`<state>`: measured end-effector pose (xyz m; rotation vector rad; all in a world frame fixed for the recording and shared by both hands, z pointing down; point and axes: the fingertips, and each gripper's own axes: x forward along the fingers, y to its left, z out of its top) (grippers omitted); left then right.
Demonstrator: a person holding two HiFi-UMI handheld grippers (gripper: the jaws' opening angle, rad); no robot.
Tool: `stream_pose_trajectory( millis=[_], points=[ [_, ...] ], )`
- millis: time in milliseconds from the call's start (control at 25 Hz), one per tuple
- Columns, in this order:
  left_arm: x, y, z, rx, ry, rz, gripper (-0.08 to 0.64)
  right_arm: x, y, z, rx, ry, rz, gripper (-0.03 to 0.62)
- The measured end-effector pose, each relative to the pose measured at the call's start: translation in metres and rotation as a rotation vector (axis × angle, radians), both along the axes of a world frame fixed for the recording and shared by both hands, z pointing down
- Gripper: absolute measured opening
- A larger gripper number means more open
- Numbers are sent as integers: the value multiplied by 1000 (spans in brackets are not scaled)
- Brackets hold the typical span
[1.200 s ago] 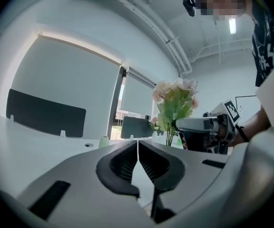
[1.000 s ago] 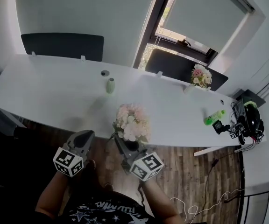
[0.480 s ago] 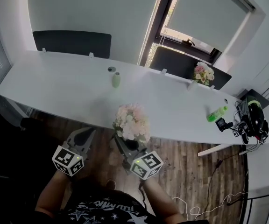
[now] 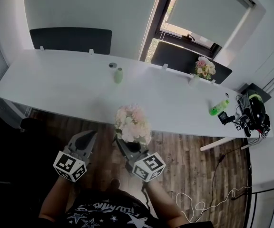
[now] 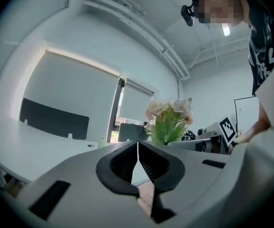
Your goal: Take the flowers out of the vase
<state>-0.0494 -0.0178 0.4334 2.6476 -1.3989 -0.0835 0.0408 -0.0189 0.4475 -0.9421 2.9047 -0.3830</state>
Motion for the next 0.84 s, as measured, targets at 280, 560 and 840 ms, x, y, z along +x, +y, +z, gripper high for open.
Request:
stream_pose_trajectory(
  millis=[280,560,840],
  points=[
    [-43,38,3,-15,0,4,15,-27,42,-1,3,11,28,48],
    [-65,86,-5,10,12,34,15,-48,85,-1,8,10,68,48],
    [-102,144,-4,21,-4,49,15,-73,137,-7,25,15,78,48]
  ],
)
